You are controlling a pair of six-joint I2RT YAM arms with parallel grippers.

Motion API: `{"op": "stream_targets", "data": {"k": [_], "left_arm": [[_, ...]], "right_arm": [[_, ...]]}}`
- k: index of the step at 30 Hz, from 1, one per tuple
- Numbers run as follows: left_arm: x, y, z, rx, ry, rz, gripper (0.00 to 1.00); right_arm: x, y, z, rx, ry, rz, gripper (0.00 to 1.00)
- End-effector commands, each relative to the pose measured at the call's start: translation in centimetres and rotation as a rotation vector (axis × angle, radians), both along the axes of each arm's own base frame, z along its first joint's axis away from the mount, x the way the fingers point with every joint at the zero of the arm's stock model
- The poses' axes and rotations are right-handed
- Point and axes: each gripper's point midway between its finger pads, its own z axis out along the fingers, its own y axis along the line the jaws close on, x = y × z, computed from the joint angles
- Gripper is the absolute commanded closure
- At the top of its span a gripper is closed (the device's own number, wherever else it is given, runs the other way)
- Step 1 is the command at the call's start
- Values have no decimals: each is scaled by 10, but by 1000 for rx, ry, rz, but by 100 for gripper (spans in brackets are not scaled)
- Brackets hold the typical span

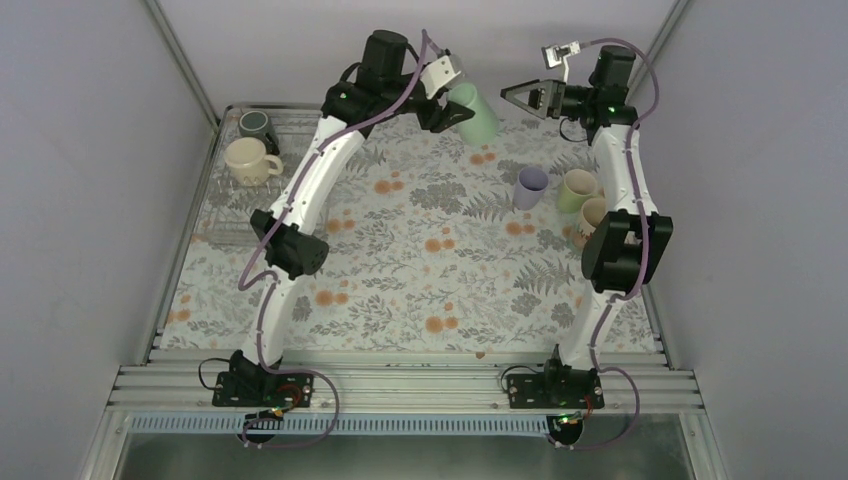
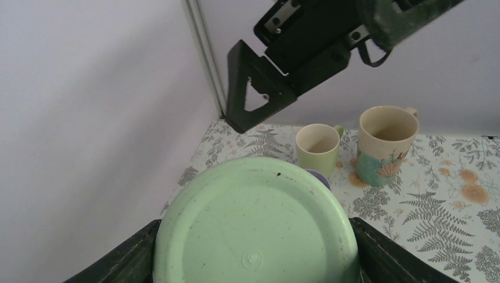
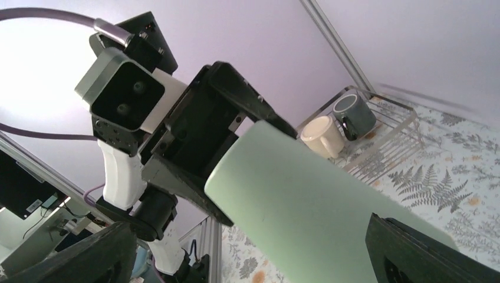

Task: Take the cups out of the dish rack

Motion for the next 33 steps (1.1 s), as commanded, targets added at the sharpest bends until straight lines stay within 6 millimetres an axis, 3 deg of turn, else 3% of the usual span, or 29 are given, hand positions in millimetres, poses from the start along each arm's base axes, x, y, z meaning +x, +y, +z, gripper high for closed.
{"op": "stream_targets", "data": {"k": [1, 5, 12, 21, 26, 29, 33], "left_arm": [[-20, -4, 53, -83, -147, -58, 88], [-23, 0, 57, -84, -153, -59, 88], [-26, 13, 83, -115, -214, -34, 89], [-20, 7, 87, -151, -239, -45, 89], [-15, 2, 85, -166, -248, -50, 89], [-16, -1, 87, -185, -248, -73, 89], [-15, -6, 75, -178, -221, -94, 89]], "right_arm": [[-23, 2, 7, 69, 6, 226, 0], [-21, -4, 7, 65, -16, 210, 0], [-17, -16, 3, 51, -5, 191, 0], [-27, -14, 6, 44, 13, 196, 0], [-33, -3, 13, 39, 24, 222, 0], [-42, 8, 24, 33, 2, 247, 0], [-58, 23, 43, 23, -55, 283, 2]]}}
